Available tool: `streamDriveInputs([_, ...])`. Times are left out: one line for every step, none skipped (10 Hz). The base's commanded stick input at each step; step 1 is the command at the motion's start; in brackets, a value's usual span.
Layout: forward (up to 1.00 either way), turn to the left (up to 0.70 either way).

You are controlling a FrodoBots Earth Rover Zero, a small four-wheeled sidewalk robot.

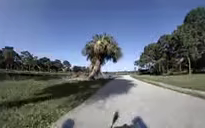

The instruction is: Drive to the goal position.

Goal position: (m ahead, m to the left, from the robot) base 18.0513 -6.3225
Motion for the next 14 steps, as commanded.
streamDriveInputs([0.70,0.00])
streamDriveInputs([0.70,0.00])
streamDriveInputs([0.70,0.00])
streamDriveInputs([0.70,0.00])
streamDriveInputs([0.70,0.00])
streamDriveInputs([0.70,0.00])
streamDriveInputs([0.70,0.00])
streamDriveInputs([0.70,-0.05])
streamDriveInputs([0.70,-0.17])
streamDriveInputs([0.70,-0.29])
streamDriveInputs([0.70,-0.35])
streamDriveInputs([0.70,-0.09])
streamDriveInputs([0.70,0.00])
streamDriveInputs([0.70,0.00])
